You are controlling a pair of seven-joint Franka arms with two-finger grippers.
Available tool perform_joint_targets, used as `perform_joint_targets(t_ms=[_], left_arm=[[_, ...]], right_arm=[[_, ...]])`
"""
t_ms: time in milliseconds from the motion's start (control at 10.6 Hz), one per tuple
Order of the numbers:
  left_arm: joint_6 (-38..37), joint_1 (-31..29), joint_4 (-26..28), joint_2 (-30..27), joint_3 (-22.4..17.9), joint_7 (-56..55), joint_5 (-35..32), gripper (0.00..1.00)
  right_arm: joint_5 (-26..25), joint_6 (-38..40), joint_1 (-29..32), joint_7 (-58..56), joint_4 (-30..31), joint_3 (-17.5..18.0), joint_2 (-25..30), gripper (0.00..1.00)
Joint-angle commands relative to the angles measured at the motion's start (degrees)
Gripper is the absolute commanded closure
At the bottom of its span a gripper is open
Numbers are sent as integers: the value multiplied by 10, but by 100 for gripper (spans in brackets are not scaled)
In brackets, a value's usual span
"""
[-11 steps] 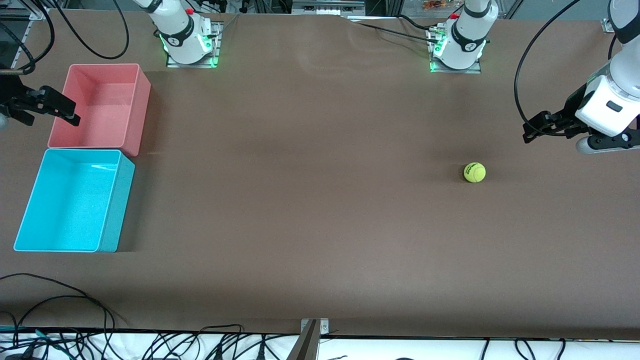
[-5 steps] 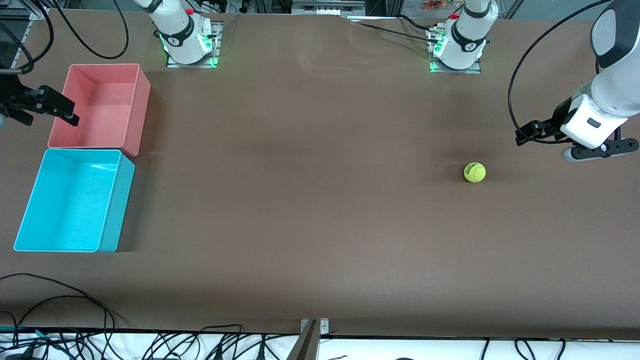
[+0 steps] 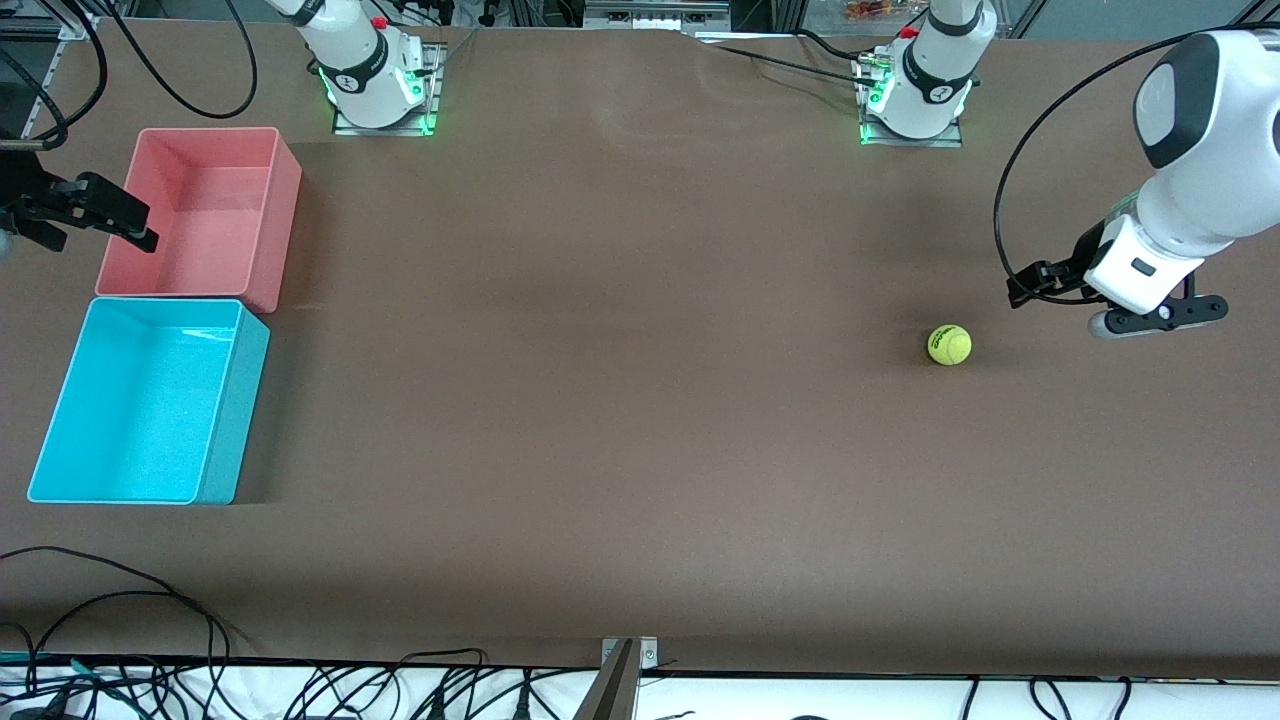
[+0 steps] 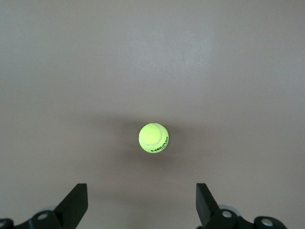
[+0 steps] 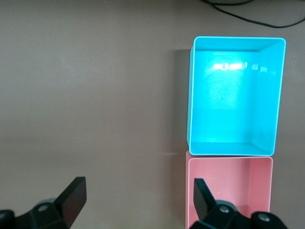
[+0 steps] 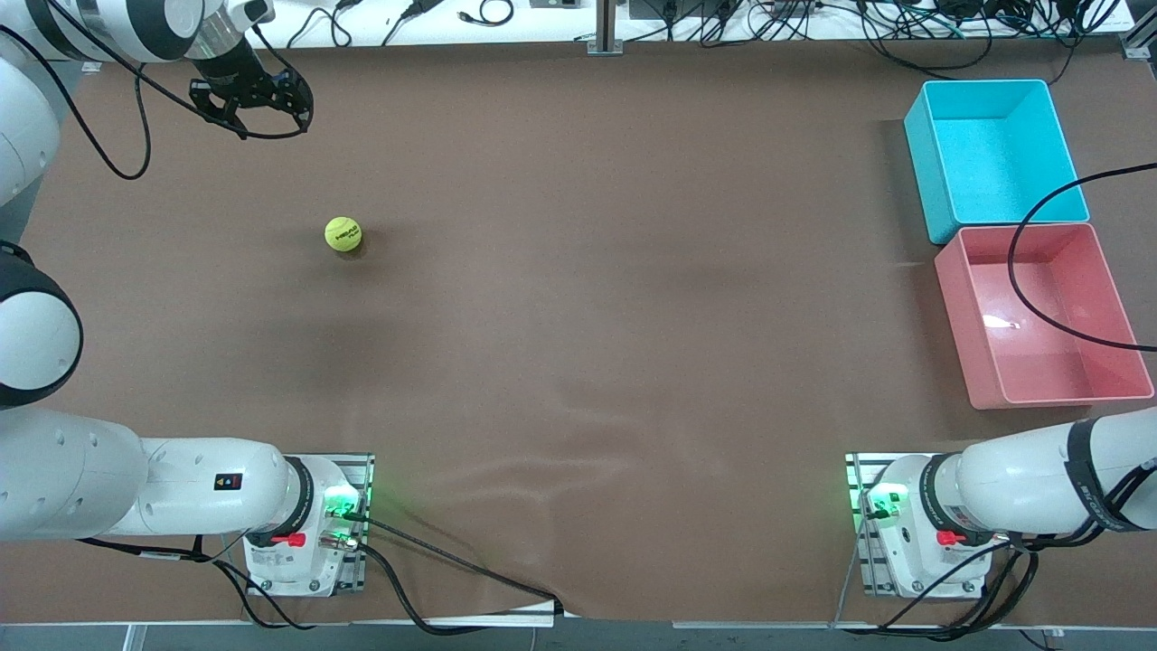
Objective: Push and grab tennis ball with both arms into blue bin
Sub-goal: 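Move the left gripper toward the tennis ball and lower it beside it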
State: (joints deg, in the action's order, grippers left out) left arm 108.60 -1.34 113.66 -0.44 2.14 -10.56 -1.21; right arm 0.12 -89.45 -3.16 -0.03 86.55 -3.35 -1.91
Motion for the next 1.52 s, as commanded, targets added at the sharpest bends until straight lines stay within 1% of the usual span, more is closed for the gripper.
perform_joint_targets(t_ms=[0,379,663,1042,1136,1231,1326,1420], left_arm=[[64,-2,61,-18,-1,11,-1,0],[173,-2,138,-17,-1,11,-1,0],[215,-2,164,-11,-1,11,-1,0],[291,-7,197,19,-1,11,-1,0],[307,-9,207,27,-1,11,-1,4],[311,-10,212,33,-1,11,-1,12],[311,-10,212,35,-1,11,-1,25],[311,-10,215,39,-1,11,-1,41]], right_arm=[[3,10,3,-1,-4,-2,1,0],[-2,10,3,-1,-2,-4,1,0],[-4,10,4,-4,-3,-3,2,0],[-9,10,5,-5,-4,-5,0,0],[-11,10,5,-5,-4,-5,0,0],[-11,9,4,-4,-4,-4,0,0],[-11,8,4,-4,-4,-3,0,0],[-12,6,4,-2,-1,-2,-1,0]])
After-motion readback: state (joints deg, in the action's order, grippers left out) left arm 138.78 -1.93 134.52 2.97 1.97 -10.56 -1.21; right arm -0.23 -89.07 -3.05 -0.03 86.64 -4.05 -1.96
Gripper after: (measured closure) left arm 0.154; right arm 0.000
